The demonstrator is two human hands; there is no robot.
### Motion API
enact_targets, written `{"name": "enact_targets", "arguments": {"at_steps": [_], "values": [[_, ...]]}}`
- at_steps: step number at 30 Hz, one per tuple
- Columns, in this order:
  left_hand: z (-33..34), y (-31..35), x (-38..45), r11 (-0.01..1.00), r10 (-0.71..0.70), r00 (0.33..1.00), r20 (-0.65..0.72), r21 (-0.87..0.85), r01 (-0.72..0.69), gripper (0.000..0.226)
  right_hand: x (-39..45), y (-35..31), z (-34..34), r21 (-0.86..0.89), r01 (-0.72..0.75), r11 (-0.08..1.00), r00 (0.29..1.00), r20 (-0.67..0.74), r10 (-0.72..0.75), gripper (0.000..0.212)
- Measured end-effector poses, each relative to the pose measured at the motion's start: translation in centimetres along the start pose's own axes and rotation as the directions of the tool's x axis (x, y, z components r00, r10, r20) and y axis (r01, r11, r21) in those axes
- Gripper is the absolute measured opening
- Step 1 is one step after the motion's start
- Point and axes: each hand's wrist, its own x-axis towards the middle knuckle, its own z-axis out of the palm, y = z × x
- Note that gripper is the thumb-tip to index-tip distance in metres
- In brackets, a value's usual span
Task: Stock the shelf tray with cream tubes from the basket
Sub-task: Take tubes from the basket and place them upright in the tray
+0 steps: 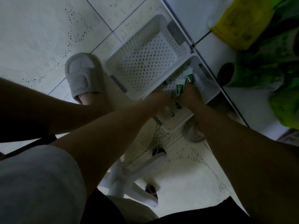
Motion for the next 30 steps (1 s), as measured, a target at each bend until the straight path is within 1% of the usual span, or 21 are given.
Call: {"name": "enact_targets", "arguments": {"at_steps": [1,3,5,7,8,9,10,11,13,15,17,19,20,22,23,25,26,27,28,29,30], "values": [[0.0,-0.1,-0.5,0.998,-0.010,0.999,0.038,-0.057,0.012,0.043,-0.6,-0.2,-0.6,-0.029,0.018,0.999,1.000,0.015,-0.018,0.041],[-1.4,0.2,-1.0,0.997,-0.024,0.998,0.064,-0.071,0.028,0.046,-1.6,-0.9,-2.2,0.018,0.033,0.999,0.999,0.015,-0.034,0.030],[-3.6,1.2,-2.2,0.998,-0.033,0.999,0.000,-0.057,0.033,0.041,-3.1,-2.0,-4.4,0.129,0.047,0.990,0.999,-0.025,-0.044,0.030],[-5.9,2.1,-3.1,0.989,-0.048,0.994,-0.095,-0.144,0.034,0.040,-5.1,-3.0,-7.0,0.221,0.059,0.973,0.998,-0.047,-0.049,0.030],[-7.3,2.7,-3.7,0.977,-0.037,0.989,-0.146,-0.212,0.005,0.042,-6.3,-3.6,-8.4,0.257,0.084,0.963,0.996,-0.053,-0.073,0.027],[-8.9,3.4,-4.4,0.964,-0.009,0.986,-0.166,-0.263,-0.036,0.045,-7.4,-4.0,-9.8,0.268,0.121,0.956,0.992,-0.058,-0.109,0.020],[-10.5,4.3,-5.5,0.953,0.025,0.979,-0.204,-0.289,-0.084,0.045,-8.8,-4.4,-11.3,0.272,0.150,0.951,0.988,-0.071,-0.135,0.012],[-12.2,5.2,-6.6,0.940,0.067,0.972,-0.226,-0.312,-0.137,0.042,-10.2,-4.9,-12.9,0.272,0.176,0.946,0.983,-0.099,-0.155,0.010],[-15.3,6.7,-8.8,0.906,0.139,0.952,-0.274,-0.354,-0.234,0.034,-13.0,-5.7,-16.2,0.316,0.234,0.919,0.969,-0.155,-0.194,0.022],[-18.3,8.3,-11.6,0.854,0.174,0.927,-0.333,-0.417,-0.310,0.028,-16.5,-6.2,-19.3,0.355,0.295,0.887,0.951,-0.198,-0.237,0.032],[-20.9,10.1,-14.4,0.778,0.210,0.897,-0.389,-0.489,-0.394,0.026,-20.0,-6.5,-22.1,0.368,0.345,0.863,0.934,-0.220,-0.280,0.037],[-23.0,12.1,-17.1,0.660,0.273,0.869,-0.413,-0.576,-0.482,0.014,-23.4,-6.7,-24.5,0.370,0.381,0.848,0.919,-0.252,-0.303,0.036],[-23.9,13.3,-18.5,0.595,0.317,0.851,-0.418,-0.611,-0.522,0.012,-24.9,-6.8,-25.5,0.381,0.398,0.835,0.910,-0.277,-0.308,0.032],[-25.4,16.0,-21.3,0.451,0.395,0.820,-0.415,-0.690,-0.566,0.017,-27.9,-7.3,-27.1,0.426,0.445,0.788,0.883,-0.354,-0.308,0.022],[-26.1,17.4,-22.8,0.386,0.437,0.801,-0.410,-0.719,-0.579,0.016,-29.5,-7.6,-27.8,0.456,0.478,0.751,0.864,-0.398,-0.308,0.021],[-27.5,20.1,-25.9,0.278,0.532,0.747,-0.398,-0.752,-0.598,0.022,-32.5,-8.2,-28.9,0.484,0.545,0.685,0.818,-0.486,-0.308,0.025],[-28.3,21.5,-27.4,0.235,0.580,0.719,-0.383,-0.766,-0.598,0.028,-34.2,-8.4,-29.6,0.455,0.574,0.681,0.789,-0.528,-0.313,0.031],[-29.1,22.7,-28.8,0.208,0.621,0.696,-0.360,-0.781,-0.589,0.033,-35.9,-8.6,-30.1,0.411,0.600,0.686,0.760,-0.560,-0.329,0.037],[-29.8,24.0,-30.2,0.206,0.652,0.683,-0.328,-0.790,-0.577,0.033,-37.5,-8.8,-30.7,0.374,0.628,0.683,0.730,-0.586,-0.352,0.040],[-30.5,25.2,-31.5,0.237,0.669,0.684,-0.292,-0.788,-0.568,0.031,-39.0,-8.9,-31.4,0.346,0.659,0.668,0.700,-0.607,-0.376,0.043],[-31.1,26.3,-32.6,0.308,0.666,0.703,-0.250,-0.766,-0.564,0.027,-40.4,-8.9,-32.1,0.323,0.687,0.651,0.673,-0.622,-0.401,0.047]]}}
